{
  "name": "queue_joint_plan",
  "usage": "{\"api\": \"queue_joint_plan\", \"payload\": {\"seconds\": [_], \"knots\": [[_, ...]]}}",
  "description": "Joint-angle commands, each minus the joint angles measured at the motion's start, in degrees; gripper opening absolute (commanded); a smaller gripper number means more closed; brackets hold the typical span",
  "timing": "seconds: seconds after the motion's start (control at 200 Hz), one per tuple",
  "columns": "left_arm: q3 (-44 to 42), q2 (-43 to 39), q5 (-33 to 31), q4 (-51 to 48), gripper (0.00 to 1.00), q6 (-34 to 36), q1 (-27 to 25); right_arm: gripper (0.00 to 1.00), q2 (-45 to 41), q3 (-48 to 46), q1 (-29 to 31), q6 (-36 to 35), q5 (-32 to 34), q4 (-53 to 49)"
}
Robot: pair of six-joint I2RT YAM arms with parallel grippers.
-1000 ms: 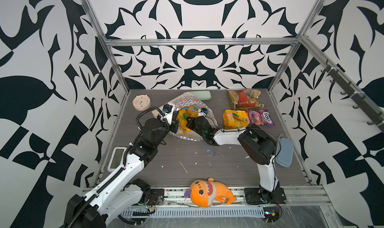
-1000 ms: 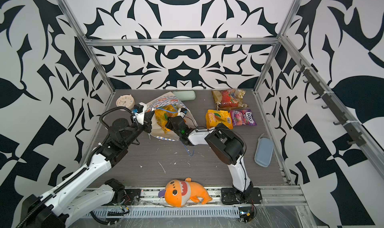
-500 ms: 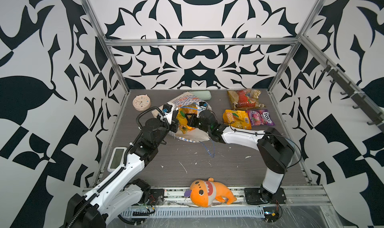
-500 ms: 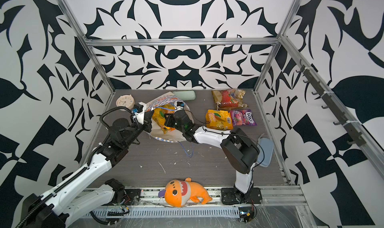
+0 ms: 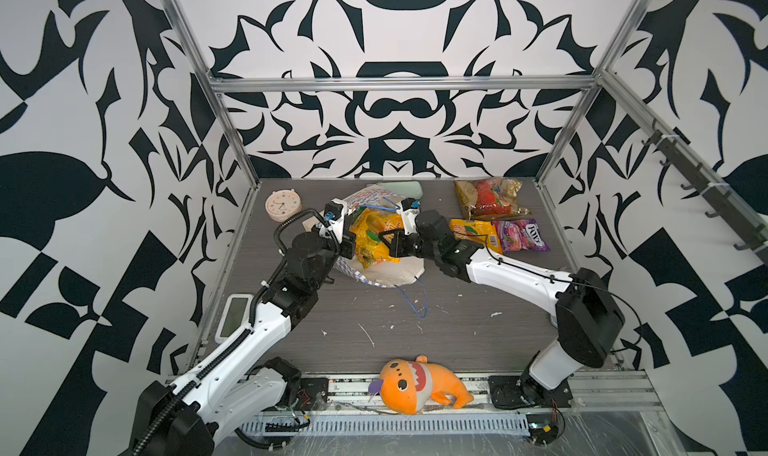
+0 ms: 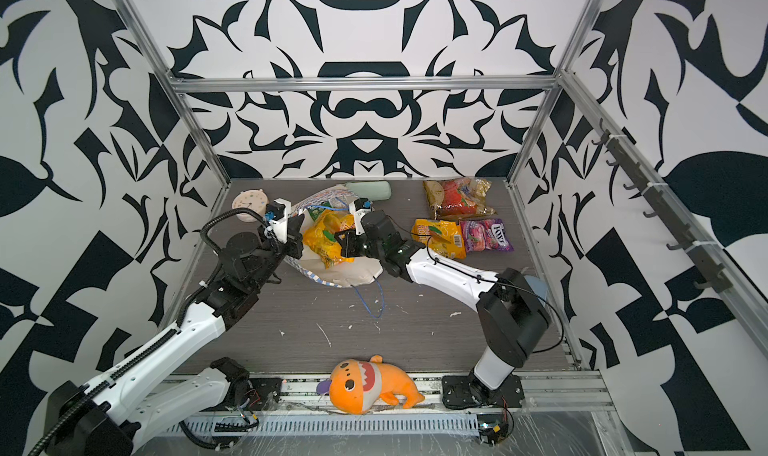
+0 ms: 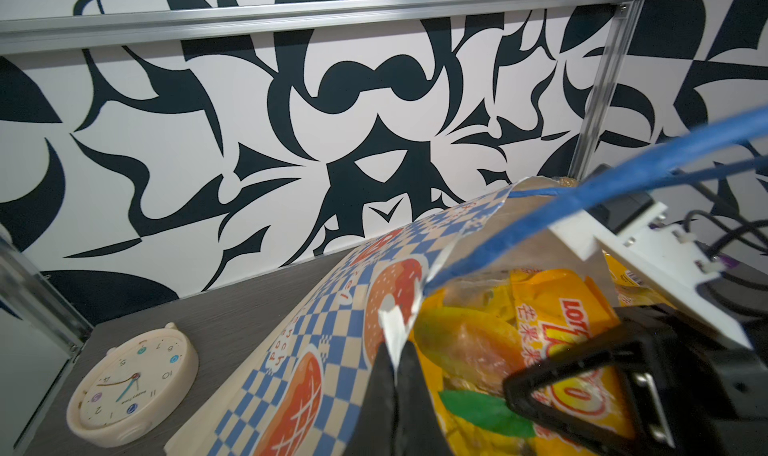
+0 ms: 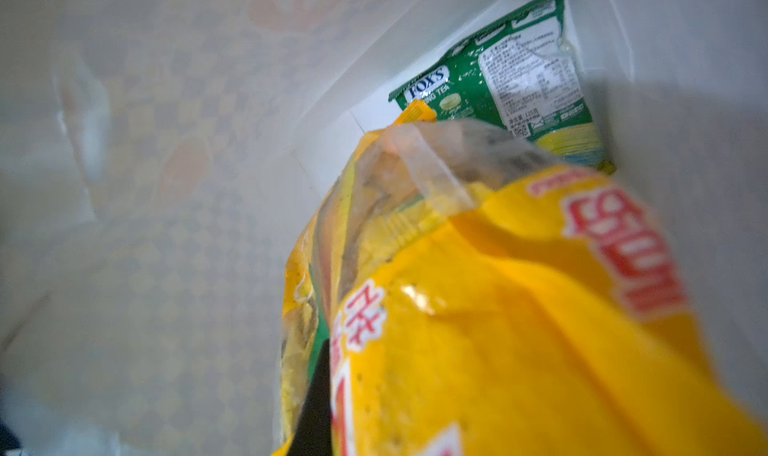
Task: Take the snacks out of the paper bag
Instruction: 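Lift the yellow mango candy bag out of the paper bag with the right gripper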
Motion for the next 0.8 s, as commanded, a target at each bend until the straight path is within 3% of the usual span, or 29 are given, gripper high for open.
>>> {"api": "queue_joint_plan", "payload": {"seconds": [0.0,0.33,0.625,0.795], "knots": [[2.0,1.0,-4.5,-1.0,0.0,-0.4,0.1,0.0,-7.1,4.1,-2.0,-7.2,-7.2,0.5],[4.4,3.1,-7.9,-2.1,0.0,-1.2,0.5,0.0,-16.3,2.6,-7.9,-12.0,-15.3,-5.9],[4.2,3.0,-8.7,-1.1,0.0,-1.0,1.2,0.0,-24.5,2.6,-22.4,-14.1,-27.1,-14.9],[4.4,3.0,-10.2,-1.2,0.0,-1.3,1.8,0.0,-27.3,2.6,-27.6,-13.7,-28.7,-17.0]]}}
